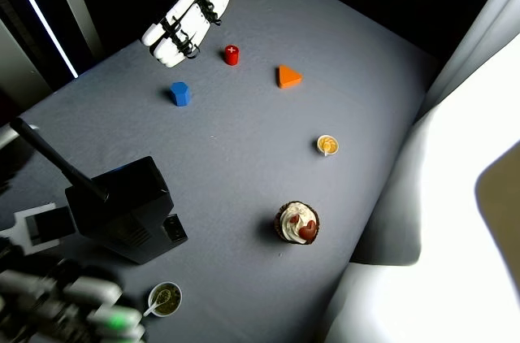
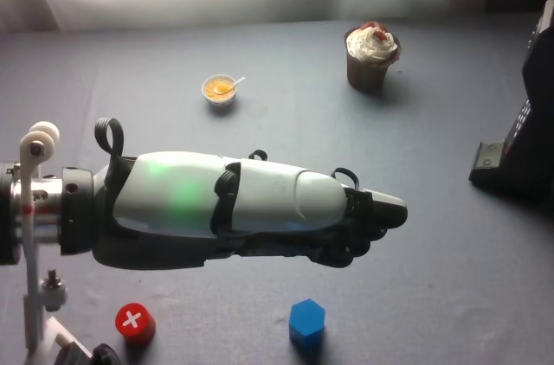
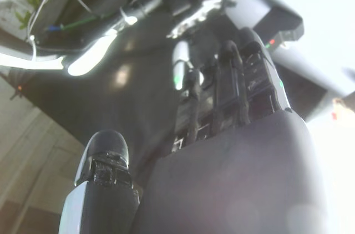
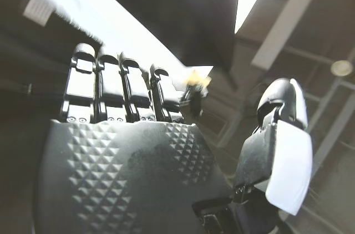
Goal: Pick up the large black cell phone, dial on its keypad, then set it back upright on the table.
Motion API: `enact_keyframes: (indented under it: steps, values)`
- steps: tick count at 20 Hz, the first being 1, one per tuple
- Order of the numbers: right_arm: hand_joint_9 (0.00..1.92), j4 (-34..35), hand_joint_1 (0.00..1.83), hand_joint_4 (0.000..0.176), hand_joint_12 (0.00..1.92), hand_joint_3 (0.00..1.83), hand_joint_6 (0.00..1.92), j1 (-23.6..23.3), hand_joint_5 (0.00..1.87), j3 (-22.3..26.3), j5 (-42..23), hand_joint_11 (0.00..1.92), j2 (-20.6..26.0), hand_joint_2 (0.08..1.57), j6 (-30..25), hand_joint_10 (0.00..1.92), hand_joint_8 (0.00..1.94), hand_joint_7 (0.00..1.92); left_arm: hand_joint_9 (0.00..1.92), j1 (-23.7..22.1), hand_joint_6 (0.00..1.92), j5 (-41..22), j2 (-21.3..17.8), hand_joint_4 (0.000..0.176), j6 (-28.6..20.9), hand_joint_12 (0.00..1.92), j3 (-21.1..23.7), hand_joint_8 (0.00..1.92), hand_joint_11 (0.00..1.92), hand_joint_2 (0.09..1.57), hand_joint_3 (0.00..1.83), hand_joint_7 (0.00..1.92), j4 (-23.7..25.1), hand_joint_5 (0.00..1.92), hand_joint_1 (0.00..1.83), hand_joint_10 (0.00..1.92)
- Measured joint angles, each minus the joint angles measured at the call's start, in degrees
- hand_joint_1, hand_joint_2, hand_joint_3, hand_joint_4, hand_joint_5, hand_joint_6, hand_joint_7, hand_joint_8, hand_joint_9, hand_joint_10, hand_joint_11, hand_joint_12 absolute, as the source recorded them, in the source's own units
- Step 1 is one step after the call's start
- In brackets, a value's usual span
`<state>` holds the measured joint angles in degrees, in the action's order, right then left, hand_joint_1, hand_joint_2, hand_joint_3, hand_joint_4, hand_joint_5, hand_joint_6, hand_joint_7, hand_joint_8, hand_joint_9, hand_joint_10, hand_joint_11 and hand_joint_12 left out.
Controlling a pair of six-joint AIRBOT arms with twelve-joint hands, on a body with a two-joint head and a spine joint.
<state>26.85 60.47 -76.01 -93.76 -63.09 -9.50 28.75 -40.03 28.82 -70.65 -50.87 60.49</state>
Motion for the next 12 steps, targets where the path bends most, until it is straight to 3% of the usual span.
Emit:
enact_keyframes:
  steps: [4,6,8,11,12]
  values:
    - [0.00,-0.6,0.10,0.124,0.00,0.00,0.00,8.7,0.00,11.7,-0.3,0.00,9.3,0.85,0.2,0.00,0.00,0.00,0.12,0.0,0.00,-0.1,0.0,0.051,0.0,0.35,0.0,0.00,0.00,1.21,0.00,0.13,0.1,0.14,0.00,0.00]
    - [0.00,-0.1,0.19,0.118,0.02,0.00,0.00,13.9,0.00,18.3,-0.3,0.04,13.2,0.87,0.2,0.00,0.00,0.00,0.13,0.0,0.01,-0.1,0.0,0.046,-0.2,0.37,0.0,0.00,0.00,1.21,0.00,0.14,0.2,0.17,0.01,0.00]
    - [0.00,2.7,0.26,0.097,0.05,0.01,0.00,19.2,0.00,25.1,-0.2,0.10,16.7,0.87,0.2,0.00,0.00,0.00,0.14,0.0,0.00,-0.3,0.0,0.047,-0.6,0.40,0.0,0.00,0.00,1.21,0.00,0.15,1.4,0.17,0.00,0.01]
    - [0.02,3.8,0.25,0.083,0.08,0.00,0.00,26.9,0.00,33.6,0.0,0.16,22.3,0.88,-2.3,0.01,0.00,0.00,0.10,0.0,0.00,-0.2,0.2,0.043,-0.9,0.30,0.0,0.00,0.00,1.22,0.00,0.12,1.5,0.18,0.00,0.00]
    - [0.04,3.9,0.26,0.086,0.31,0.00,0.00,29.0,0.00,36.7,-0.2,0.08,23.9,0.88,-3.3,0.00,0.00,0.02,0.11,0.0,0.00,-0.3,0.3,0.036,-1.0,0.31,0.0,0.00,0.00,1.22,0.00,0.11,1.5,0.16,0.00,0.01]
